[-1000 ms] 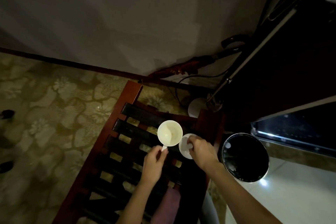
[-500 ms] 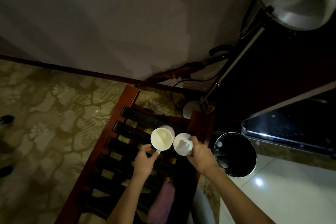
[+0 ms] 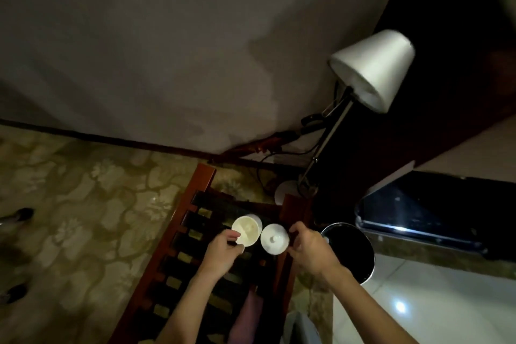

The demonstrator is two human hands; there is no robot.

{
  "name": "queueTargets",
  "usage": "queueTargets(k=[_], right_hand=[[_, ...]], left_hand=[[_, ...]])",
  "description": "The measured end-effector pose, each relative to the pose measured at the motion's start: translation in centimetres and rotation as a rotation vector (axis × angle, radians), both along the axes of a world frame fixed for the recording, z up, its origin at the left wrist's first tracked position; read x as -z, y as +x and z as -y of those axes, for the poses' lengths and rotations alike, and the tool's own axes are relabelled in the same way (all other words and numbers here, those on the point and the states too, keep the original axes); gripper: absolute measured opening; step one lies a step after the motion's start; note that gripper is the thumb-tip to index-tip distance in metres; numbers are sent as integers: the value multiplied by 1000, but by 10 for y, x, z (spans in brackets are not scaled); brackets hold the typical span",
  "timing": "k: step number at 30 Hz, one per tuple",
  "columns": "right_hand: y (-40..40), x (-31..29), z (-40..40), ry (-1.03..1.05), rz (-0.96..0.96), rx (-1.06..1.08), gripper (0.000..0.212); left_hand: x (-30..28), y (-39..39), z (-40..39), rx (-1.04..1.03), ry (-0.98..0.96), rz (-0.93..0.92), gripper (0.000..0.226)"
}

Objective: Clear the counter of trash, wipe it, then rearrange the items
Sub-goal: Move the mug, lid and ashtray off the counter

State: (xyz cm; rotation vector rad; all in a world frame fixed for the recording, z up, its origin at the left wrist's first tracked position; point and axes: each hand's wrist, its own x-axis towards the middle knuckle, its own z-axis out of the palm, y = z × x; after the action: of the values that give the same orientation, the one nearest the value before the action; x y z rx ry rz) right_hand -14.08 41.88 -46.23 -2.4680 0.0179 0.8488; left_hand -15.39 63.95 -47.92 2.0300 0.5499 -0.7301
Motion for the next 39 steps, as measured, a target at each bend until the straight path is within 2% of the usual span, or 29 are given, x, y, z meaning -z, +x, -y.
queueTargets(k=[8,13,22,30,39], right_hand=[[23,-127,3,-7,72,-113,35],[31,-207,6,-57,144,-206,33],[20,-324,29,-48,307,-259,28],[21,-406,81,-76,491,-294,26],[43,-446,193,-73,546,-316,27]], left_hand=[[-116,41,9,311,45,113,15],[-195,54,13,545,115,241,25],[-319,67,31,848,218,409,35],[-401,81,87,932,331,535,33],[-453,99,199,941,344,562,30]])
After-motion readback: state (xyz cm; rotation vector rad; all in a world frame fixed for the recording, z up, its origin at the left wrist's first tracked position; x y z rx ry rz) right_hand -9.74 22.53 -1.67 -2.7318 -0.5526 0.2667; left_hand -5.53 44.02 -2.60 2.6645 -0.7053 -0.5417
